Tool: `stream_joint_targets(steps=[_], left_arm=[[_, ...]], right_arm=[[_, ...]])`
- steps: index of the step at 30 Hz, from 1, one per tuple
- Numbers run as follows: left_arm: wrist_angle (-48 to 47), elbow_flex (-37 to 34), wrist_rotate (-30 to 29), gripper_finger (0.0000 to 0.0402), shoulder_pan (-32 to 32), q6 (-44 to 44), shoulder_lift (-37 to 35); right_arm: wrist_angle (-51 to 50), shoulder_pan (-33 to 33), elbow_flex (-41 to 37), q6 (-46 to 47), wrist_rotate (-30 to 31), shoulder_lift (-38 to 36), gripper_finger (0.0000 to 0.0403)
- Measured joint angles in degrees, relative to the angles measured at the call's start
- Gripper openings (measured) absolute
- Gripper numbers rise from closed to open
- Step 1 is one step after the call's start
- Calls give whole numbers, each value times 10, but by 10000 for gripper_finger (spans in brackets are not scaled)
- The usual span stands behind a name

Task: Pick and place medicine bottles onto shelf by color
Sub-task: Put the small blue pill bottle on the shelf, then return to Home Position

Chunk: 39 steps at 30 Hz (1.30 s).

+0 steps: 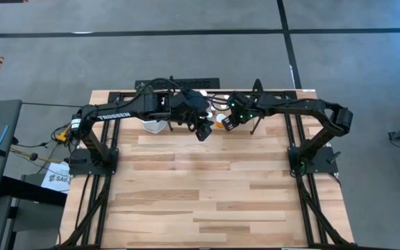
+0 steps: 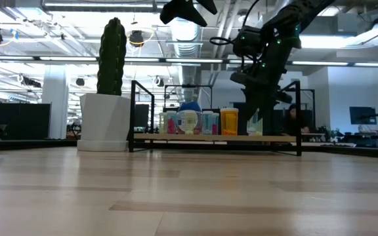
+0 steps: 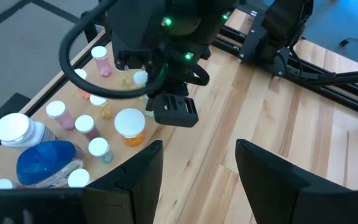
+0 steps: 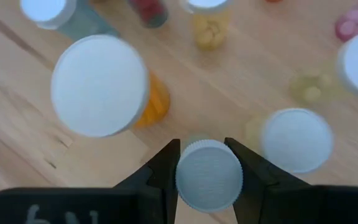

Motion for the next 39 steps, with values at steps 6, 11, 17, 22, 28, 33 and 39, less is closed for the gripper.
stream_joint_targets(steps=[6, 11, 17, 22, 28, 33, 39], left_arm=[[0, 0, 0, 187, 0, -1, 0], [3, 0, -1, 187, 0, -4, 0], [3, 0, -1, 187, 0, -6, 0], [2, 0, -1, 187, 0, -8, 0], [0, 0, -1, 187, 0, -8, 0], [0, 0, -1, 187, 1, -7, 0], [0, 0, -1, 187, 3, -7, 0]], right_arm=[[0, 16, 0, 23, 10, 3, 130], [-2, 22, 2, 30, 30, 22, 130], [7, 27, 3, 37, 46, 36, 130], [13, 26, 2, 38, 45, 37, 130], [17, 25, 1, 34, 44, 37, 132], [6, 25, 6, 23, 42, 39, 159], [-29, 25, 45, 1, 42, 39, 214]])
